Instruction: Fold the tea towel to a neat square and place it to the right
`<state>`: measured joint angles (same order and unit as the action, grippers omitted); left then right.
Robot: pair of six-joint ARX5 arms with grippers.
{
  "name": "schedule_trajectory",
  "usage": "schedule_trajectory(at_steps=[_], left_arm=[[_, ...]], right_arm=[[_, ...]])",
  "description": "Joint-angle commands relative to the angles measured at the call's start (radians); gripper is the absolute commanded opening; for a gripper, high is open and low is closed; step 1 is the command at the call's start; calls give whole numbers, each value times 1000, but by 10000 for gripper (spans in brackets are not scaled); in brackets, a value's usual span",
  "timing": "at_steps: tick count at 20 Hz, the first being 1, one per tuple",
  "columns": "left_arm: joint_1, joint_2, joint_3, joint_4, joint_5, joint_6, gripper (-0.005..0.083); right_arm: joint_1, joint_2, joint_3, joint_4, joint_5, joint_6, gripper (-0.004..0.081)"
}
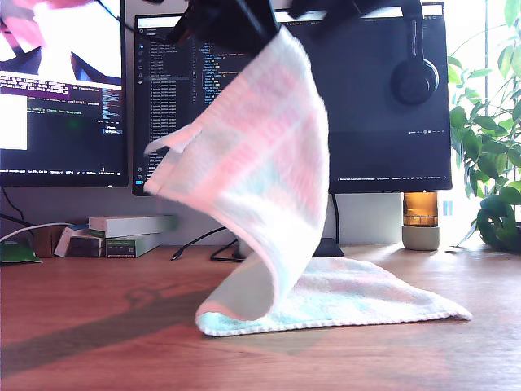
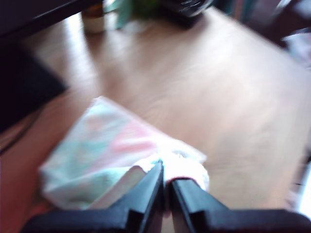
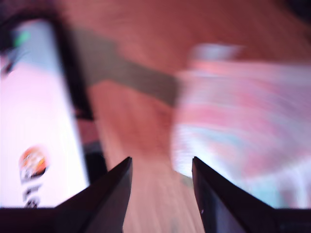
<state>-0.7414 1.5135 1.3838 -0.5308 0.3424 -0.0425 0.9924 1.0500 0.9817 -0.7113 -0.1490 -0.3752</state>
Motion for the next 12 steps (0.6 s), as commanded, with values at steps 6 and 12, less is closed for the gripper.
schedule_trajectory(at_steps=[6,12], left_arm=[[-5,-2,21,-3,67,20,-24],[-18,-2,108,-154,-277,157,-24]], right_arm=[[80,7,-11,-66,3,-96,351],[78,9,-11,-99,68,-91,350]])
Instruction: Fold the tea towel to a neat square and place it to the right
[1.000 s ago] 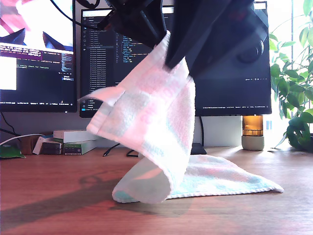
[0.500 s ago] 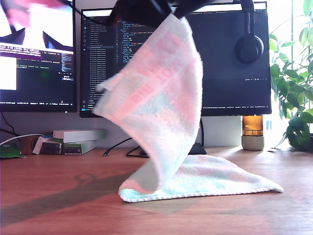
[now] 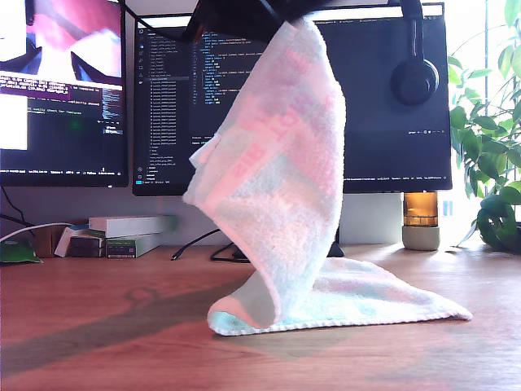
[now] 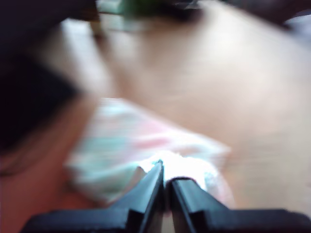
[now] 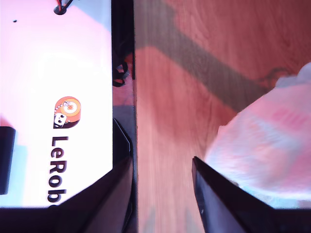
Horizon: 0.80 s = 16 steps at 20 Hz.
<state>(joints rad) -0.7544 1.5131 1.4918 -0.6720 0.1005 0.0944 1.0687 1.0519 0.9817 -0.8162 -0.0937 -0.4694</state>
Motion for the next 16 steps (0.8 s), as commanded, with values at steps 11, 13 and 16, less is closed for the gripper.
schedule_trajectory(at_steps=[11,13,16], left_arm=[[101,185,2,-265,-311,-69,-24],[135,227,2,-244,-312,-67,-24],[203,249,2,-225,-307,-68,-24]], right_arm=[[1,70,-11,21,130,107,350],[-3,70,-11,29,130,108,350],[-11,83,-11,72,130,106,350]])
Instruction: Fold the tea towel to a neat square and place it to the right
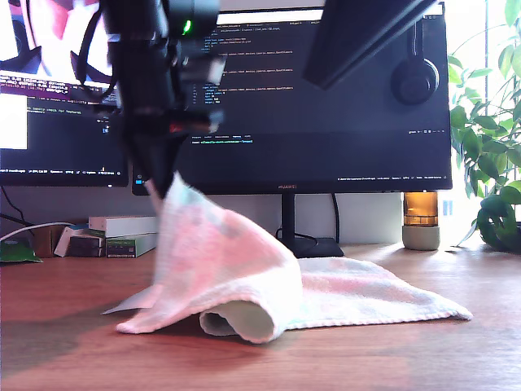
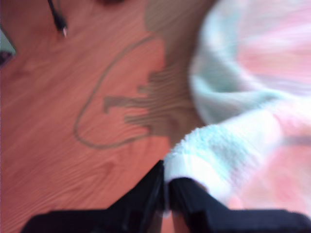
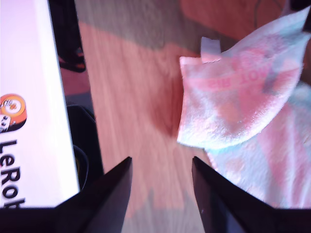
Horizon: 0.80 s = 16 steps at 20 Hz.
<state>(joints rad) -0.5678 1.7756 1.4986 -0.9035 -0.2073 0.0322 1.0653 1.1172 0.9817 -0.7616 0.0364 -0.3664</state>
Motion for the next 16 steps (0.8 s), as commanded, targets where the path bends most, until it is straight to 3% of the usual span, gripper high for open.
schedule_trajectory(at_steps=[1,7,10,16], left_arm=[[42,-7,-5,2,16,-5,-24],[167,-5,-5,-80,102,-25,-24],[194,-2,-6,-98,121,-26,-24],[238,-2,-6,-151,191,-32,-24]], right_arm=[[-14,29,-11,37,0,3,350],[-47,199,-11,224,-1,-11,350],[-47,298,-11,376,-21,-123,350],[-14,402,-11,577,-167,-349,351]])
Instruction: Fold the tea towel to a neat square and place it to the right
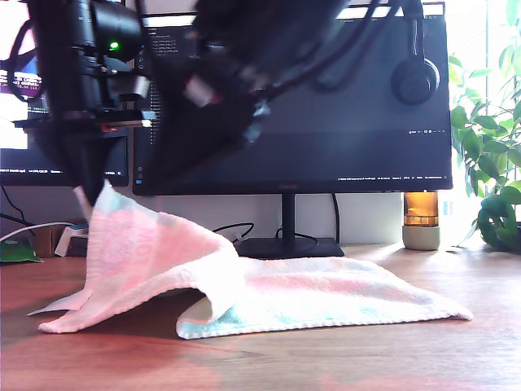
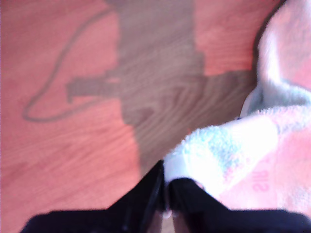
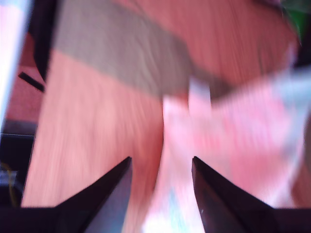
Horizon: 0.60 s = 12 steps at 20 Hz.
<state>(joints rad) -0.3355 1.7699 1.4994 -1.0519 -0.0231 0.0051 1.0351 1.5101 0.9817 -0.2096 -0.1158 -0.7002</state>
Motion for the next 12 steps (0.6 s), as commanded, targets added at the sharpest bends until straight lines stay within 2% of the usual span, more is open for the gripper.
schedule_trajectory(at_steps=[1,7,10,12], left_arm=[[11,4,-7,-6,19,-5,-24],[13,3,-7,-48,114,-8,-24],[13,3,-7,-107,169,-32,-24],[13,3,-7,-160,195,-42,-24]], right_arm=[[19,20,-11,53,-30,-81,351],[50,134,-11,135,-39,-258,351],[74,196,-11,184,-35,-293,351],[82,239,-11,229,2,-288,351]])
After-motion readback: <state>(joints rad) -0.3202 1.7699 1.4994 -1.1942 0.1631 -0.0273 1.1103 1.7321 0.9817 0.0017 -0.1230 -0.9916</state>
